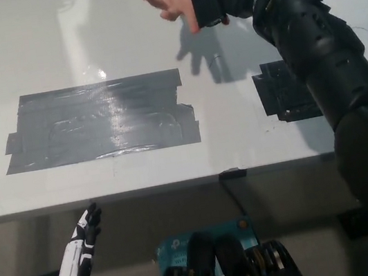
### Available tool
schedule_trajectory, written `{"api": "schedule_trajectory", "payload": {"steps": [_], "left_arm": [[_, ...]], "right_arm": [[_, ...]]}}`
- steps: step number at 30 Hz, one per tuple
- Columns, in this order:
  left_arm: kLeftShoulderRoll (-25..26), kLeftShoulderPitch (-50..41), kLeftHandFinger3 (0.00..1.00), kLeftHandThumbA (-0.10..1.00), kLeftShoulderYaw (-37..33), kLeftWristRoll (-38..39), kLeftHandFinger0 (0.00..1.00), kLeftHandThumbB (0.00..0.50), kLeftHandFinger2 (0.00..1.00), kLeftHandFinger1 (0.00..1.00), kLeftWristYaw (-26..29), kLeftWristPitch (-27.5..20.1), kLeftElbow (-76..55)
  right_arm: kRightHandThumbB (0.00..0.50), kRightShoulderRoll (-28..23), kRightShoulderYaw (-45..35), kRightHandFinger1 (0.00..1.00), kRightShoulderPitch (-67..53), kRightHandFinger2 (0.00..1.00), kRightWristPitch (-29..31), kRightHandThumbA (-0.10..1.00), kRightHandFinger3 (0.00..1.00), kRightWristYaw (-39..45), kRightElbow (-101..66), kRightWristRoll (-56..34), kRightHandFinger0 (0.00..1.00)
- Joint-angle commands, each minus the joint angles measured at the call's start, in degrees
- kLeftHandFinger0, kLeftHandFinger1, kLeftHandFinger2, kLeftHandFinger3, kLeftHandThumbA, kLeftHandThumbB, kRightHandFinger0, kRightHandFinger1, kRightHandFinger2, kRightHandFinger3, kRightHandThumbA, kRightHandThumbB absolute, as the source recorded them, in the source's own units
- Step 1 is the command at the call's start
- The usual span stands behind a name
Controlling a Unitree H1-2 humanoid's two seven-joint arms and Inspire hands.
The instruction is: A stapler is kept on the black spot marked on the desk infront of the robot. The robot picks up the stapler using its right hand and passes it to a person
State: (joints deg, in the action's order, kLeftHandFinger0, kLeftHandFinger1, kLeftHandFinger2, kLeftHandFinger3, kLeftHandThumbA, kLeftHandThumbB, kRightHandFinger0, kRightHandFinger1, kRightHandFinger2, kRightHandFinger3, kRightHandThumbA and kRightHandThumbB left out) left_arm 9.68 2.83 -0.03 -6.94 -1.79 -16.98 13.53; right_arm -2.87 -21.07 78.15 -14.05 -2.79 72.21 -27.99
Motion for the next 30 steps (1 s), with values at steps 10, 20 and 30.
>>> {"api": "schedule_trajectory", "payload": {"steps": [10,20,30], "left_arm": [[0.9,1.8,1.0,1.0,-1.1,-2.3,1.0,0.5,1.0,1.0,-0.5,1.4,-3.5],[1.1,2.2,1.0,1.0,-1.1,-2.4,0.99,0.5,1.0,1.0,-0.6,1.7,-3.8],[1.0,2.4,1.0,1.0,-0.9,-1.4,0.97,0.5,1.0,1.0,-0.7,0.7,-3.0]], "right_arm": [[0.495,-3.3,16.6,1.0,4.9,1.0,8.2,0.61,1.0,12.2,-0.8,12.8,1.0],[0.488,-3.8,21.3,1.0,4.7,1.0,9.8,0.74,1.0,10.5,-2.2,17.0,1.0],[0.5,-7.0,23.7,1.0,1.4,1.0,10.2,0.98,1.0,5.5,-19.5,23.8,1.0]]}}
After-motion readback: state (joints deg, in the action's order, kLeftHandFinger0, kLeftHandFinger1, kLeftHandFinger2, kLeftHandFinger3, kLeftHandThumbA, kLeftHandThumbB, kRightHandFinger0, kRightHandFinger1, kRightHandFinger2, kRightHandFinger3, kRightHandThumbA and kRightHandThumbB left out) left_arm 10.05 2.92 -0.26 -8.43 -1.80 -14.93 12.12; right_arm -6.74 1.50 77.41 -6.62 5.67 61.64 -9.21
